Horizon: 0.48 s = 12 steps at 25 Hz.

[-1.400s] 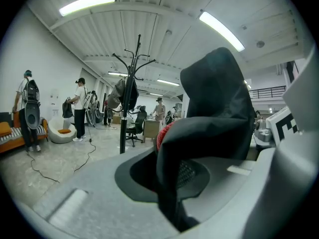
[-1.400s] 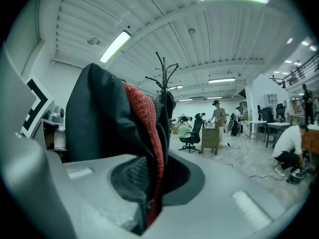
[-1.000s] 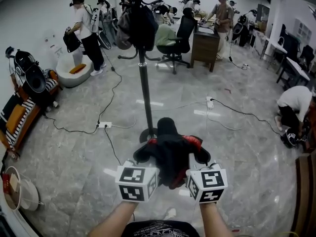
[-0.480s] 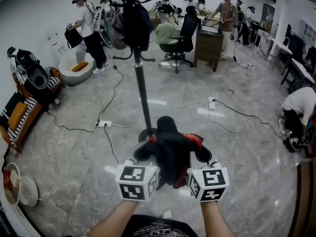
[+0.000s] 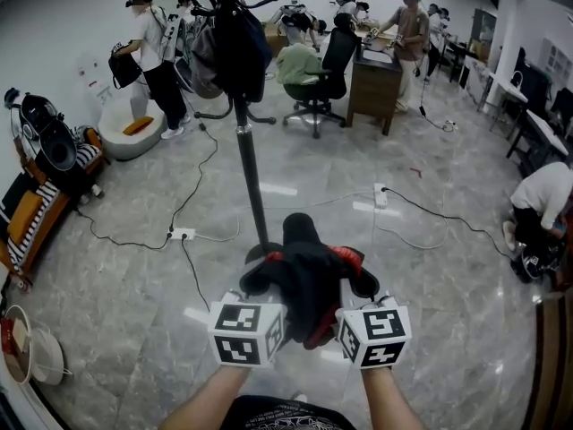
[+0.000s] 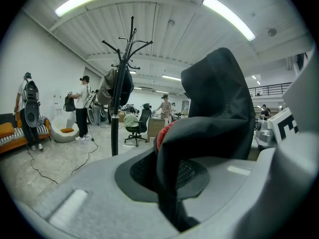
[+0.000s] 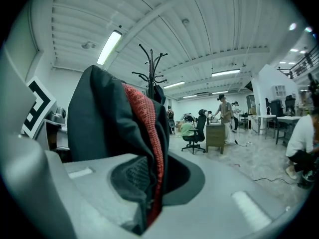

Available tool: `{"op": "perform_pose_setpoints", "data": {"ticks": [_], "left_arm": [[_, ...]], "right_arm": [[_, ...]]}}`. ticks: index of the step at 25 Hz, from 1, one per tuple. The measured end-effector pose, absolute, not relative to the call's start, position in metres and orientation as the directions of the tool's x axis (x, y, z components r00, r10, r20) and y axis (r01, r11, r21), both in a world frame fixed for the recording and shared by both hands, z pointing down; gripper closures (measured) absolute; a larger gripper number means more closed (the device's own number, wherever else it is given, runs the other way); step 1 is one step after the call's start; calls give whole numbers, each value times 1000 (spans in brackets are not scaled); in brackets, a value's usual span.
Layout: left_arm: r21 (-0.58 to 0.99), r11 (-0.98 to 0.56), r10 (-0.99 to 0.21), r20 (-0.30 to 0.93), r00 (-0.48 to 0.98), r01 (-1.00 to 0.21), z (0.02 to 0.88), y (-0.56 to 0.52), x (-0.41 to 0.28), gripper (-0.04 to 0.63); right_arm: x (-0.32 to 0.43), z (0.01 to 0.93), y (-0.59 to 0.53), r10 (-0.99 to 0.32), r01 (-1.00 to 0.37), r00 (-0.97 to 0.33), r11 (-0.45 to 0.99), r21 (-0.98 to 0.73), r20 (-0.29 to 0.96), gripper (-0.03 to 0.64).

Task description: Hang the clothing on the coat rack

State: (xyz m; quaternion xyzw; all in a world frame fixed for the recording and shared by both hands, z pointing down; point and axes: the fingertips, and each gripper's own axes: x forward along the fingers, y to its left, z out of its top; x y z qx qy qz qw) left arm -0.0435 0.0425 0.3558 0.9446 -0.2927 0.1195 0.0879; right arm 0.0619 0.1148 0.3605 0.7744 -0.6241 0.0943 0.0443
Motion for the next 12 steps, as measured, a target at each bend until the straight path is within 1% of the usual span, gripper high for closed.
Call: {"op": "perform_pose_setpoints", "data": {"ticks": [12], "left_arm": [[117, -840, -487, 266, 832, -529, 353, -42, -9, 566]], "right_arm": [[90, 353, 32, -948, -968, 239, -248, -20, 209, 595]]}}
